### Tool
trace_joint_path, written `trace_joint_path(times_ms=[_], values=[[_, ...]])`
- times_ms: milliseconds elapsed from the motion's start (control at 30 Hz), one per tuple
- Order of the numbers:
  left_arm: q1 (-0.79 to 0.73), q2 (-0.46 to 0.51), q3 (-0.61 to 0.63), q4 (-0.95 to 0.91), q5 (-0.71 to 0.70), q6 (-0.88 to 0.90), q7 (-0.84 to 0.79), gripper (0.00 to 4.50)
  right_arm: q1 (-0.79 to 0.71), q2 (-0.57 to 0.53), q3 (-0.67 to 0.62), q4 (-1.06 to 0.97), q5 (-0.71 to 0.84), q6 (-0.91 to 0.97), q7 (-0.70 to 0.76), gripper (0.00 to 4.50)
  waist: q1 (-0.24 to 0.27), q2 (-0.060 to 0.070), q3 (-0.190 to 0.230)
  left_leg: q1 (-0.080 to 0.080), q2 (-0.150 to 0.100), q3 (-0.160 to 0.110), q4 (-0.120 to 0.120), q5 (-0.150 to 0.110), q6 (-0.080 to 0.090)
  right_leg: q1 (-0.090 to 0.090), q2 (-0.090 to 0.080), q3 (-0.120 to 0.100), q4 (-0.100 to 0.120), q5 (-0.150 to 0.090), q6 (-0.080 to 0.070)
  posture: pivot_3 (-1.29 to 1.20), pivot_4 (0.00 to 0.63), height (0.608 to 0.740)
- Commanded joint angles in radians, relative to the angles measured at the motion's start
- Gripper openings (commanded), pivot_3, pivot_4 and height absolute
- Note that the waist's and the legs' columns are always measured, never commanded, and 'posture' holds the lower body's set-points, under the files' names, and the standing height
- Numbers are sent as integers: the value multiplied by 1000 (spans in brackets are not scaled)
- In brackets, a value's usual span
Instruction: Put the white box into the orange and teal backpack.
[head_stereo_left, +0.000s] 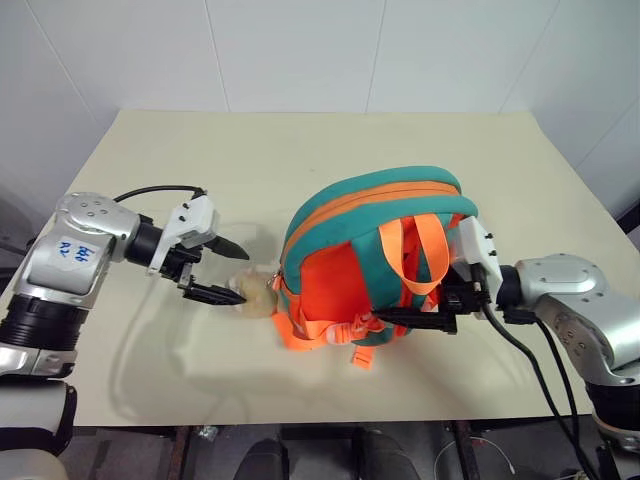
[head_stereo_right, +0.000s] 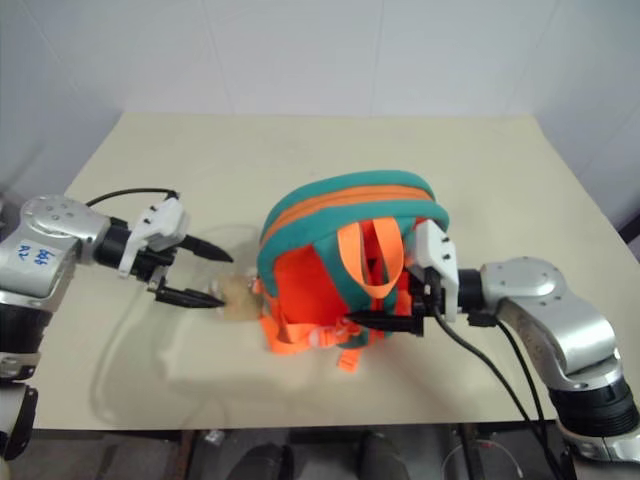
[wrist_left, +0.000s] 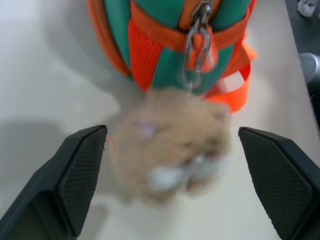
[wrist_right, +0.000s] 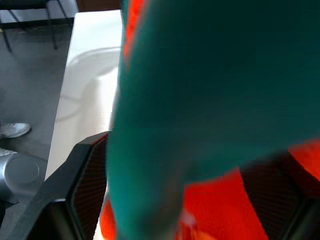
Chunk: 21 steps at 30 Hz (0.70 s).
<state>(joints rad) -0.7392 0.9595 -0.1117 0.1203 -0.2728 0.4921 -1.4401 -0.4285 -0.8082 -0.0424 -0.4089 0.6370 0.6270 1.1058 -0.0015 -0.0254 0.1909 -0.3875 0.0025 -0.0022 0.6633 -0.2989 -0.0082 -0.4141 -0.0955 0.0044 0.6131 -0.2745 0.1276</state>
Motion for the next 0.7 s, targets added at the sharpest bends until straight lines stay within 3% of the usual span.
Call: trace_joint_path(times_ms=[33, 400, 567, 700], values=[[17, 46, 78, -9, -13, -4, 28, 4500, 44, -66, -88, -22, 22, 10, 8, 4459, 0, 0, 0, 0, 0, 0, 0, 0, 0, 0, 0, 0, 0, 0, 0, 0, 150, 740], [73, 115, 251, 110, -81, -62, 3, 4500, 204, -299, -363, 184, -24, -84, 175, 4459, 1, 0, 0, 0, 0, 5, 0, 0, 1, 1, -1, 0, -2, 0, 0, 0, 150, 740], [155, 62, 434, 91, -242, -102, -37, 4500, 310, -301, -535, 262, -40, -134, 195, 4459, 1, 0, 0, 0, 1, 6, -1, -1, 1, 1, -1, 0, -2, 0, 0, 0, 150, 740], [196, 23, 513, 72, -335, -130, -78, 4500, 301, -281, -576, 334, -34, -189, 191, 4459, -2, 0, 0, 1, 1, 8, 0, -1, 1, 1, -2, 1, -3, 1, 1, 0, 150, 740]])
